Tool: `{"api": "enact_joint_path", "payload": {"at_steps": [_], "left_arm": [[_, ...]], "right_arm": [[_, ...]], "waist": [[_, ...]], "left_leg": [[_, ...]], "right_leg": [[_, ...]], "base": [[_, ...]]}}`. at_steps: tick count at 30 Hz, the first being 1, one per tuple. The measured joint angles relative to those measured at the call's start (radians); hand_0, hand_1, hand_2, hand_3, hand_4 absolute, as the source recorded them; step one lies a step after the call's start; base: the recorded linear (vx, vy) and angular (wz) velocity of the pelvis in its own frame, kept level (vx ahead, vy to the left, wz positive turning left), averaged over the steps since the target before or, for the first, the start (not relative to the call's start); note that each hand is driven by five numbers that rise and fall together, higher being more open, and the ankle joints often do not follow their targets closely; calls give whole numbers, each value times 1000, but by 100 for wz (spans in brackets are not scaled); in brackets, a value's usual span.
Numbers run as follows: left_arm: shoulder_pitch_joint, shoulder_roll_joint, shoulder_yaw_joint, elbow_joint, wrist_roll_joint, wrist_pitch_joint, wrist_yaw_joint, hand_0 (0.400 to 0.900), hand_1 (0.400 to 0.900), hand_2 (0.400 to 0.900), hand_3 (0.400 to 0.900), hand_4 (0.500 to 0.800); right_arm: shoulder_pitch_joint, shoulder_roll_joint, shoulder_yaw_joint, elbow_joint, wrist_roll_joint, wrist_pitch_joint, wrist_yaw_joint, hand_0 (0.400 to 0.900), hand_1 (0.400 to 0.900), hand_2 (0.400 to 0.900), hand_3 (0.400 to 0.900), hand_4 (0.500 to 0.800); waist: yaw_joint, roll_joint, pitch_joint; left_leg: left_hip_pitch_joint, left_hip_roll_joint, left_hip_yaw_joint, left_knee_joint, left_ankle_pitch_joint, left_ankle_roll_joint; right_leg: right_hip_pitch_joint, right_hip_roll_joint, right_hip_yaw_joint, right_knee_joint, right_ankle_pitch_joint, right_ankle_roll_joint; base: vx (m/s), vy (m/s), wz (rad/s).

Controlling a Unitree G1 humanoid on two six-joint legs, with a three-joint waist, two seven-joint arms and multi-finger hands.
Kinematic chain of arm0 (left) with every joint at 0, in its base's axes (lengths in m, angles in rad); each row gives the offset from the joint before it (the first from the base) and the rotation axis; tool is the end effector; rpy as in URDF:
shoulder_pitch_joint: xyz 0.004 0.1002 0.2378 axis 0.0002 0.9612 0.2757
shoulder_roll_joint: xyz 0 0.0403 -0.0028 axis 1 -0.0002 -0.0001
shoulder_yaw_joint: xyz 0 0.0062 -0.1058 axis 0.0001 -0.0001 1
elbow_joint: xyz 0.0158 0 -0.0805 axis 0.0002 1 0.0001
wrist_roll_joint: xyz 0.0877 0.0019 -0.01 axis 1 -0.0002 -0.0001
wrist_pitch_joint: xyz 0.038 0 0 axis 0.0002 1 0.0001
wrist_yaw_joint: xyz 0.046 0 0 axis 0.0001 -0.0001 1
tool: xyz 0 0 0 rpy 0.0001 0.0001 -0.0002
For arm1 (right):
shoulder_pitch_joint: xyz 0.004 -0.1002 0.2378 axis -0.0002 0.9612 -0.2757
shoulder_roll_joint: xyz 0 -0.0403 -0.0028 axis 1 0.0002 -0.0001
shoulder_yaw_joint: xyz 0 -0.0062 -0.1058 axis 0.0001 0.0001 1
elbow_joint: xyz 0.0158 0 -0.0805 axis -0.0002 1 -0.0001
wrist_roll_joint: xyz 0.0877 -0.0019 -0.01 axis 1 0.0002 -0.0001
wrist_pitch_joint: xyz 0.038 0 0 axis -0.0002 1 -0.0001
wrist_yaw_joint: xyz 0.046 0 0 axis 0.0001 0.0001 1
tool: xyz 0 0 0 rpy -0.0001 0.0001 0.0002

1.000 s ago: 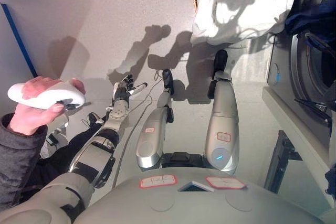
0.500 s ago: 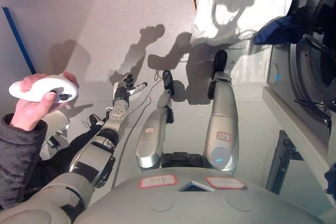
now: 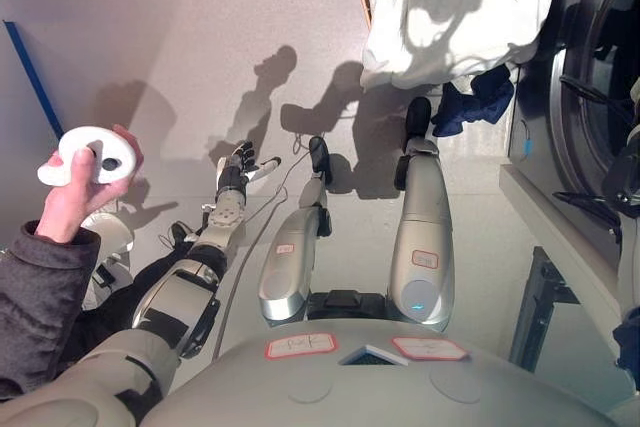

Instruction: Put the clothes in the basket into the washing machine.

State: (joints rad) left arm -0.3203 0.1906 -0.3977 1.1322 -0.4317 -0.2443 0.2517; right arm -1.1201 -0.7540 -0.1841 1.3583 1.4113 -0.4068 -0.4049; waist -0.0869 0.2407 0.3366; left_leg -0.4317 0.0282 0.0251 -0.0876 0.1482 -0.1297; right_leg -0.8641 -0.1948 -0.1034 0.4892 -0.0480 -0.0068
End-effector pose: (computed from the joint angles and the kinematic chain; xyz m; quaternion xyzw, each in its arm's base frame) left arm 0.1941 0.1713 -0.0609 0.0631 0.2971 0.0828 0.9491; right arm 0.3017 -0.3477 0.2050 0.5132 -0.1867 -0.4844 0.6835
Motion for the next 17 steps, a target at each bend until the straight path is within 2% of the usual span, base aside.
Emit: {"api": "enact_joint_path", "payload": {"at_steps": [5, 9, 12, 17], "left_arm": [[0, -2, 0, 0, 0, -1, 0, 900, 900, 900, 900, 800], [0, -8, 1, 1, -1, -1, 0, 900, 900, 900, 900, 800], [-5, -12, 1, 1, -1, -4, 0, 900, 900, 900, 900, 800], [-6, -14, 2, 4, 0, -7, 1, 900, 900, 900, 900, 800]], "right_arm": [[15, 54, 115, -4, -125, 42, 17, 900, 900, 900, 900, 800], [96, 154, 188, -83, -250, 63, 49, 900, 900, 900, 900, 800], [113, 196, 152, -69, -252, 70, 59, 900, 900, 900, 900, 800], [122, 193, 160, -36, -265, 74, 55, 900, 900, 900, 900, 800]], "waist": [[-13, -1, 1], [-22, -2, 1], [-22, -2, 1], [-22, -2, 1]], "left_leg": [[2, 1, 4, 0, -2, 2], [6, 6, 17, 0, -4, 0], [8, 6, 21, 0, -4, 0], [8, 5, 22, 0, -5, 1]], "right_leg": [[0, 4, 5, -1, 0, 0], [0, 14, 12, -4, 2, 2], [0, 15, 15, -4, 2, 2], [1, 13, 15, -6, 2, 3]], "base": [[-1, -4, -7], [-2, -2, -4], [0, 0, 0], [0, 0, 0]]}}
